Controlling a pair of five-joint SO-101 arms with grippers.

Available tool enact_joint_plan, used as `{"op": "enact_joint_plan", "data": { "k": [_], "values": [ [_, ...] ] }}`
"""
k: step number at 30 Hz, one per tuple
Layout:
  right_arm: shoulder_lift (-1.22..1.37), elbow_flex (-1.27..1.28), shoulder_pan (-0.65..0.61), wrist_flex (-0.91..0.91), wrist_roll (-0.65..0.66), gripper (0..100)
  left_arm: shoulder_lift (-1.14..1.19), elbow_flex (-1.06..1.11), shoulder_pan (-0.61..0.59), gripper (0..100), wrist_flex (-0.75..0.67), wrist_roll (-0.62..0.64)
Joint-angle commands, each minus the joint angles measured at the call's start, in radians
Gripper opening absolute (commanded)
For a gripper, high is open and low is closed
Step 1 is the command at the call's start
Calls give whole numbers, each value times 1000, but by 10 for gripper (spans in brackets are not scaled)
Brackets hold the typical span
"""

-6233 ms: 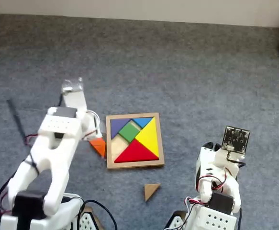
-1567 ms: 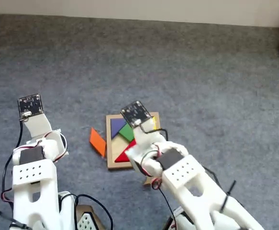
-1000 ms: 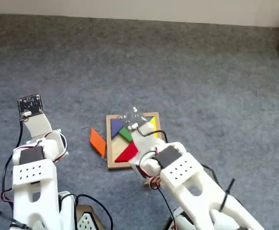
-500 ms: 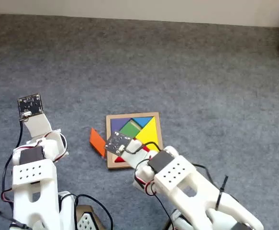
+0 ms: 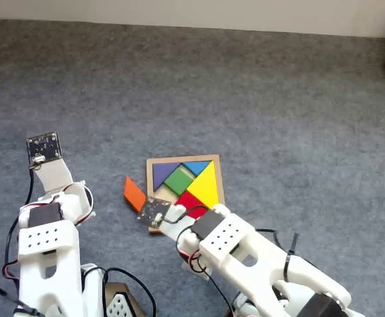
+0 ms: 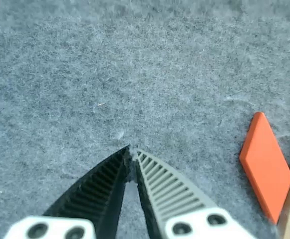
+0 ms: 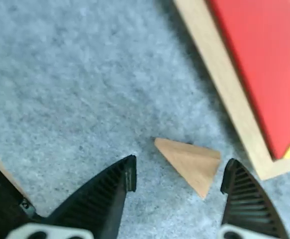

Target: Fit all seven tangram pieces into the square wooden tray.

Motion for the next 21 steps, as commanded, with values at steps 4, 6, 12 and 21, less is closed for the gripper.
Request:
{"op": "enact_joint_plan", "data": {
  "k": [4,6,12,21],
  "values": [
    [56,-4,-19,4,6,274,-16,-7,-12,21,-15,-8],
    [87,-4,-15,4,6,274,-16,-7,-12,21,-15,-8],
    [125,-7,-13,4,5,274,-16,-7,-12,21,-15,-8],
    [125,-15,22,-140,-98,183,-16,-7,-13,21,-15,-8]
  ]
}}
